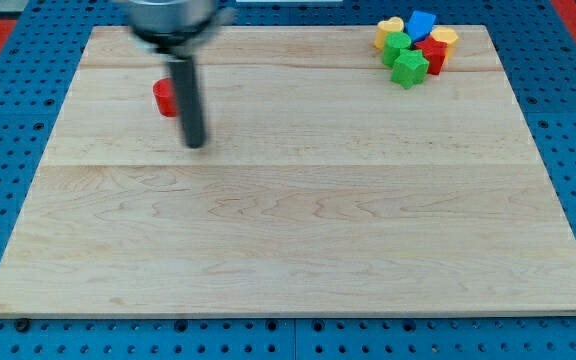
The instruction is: Drag the red circle into group of blocks at top rigtht side of board
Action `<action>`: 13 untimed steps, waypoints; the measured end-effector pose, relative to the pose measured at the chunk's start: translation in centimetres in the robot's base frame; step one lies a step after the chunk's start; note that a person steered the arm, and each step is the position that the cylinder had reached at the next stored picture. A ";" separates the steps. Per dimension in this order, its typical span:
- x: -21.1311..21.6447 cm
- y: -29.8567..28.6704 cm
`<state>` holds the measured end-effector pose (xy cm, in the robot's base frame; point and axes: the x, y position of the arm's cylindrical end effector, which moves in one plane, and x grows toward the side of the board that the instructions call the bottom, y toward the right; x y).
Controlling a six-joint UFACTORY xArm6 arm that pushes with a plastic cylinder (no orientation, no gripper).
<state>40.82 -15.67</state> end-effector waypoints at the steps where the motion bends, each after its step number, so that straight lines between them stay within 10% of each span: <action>1: -2.3 -8.2; 3: -7.3 -4.8; 5: -7.3 10.9; 8: -5.3 6.6; 11: -5.2 27.7; 13: -3.9 20.5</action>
<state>36.88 4.83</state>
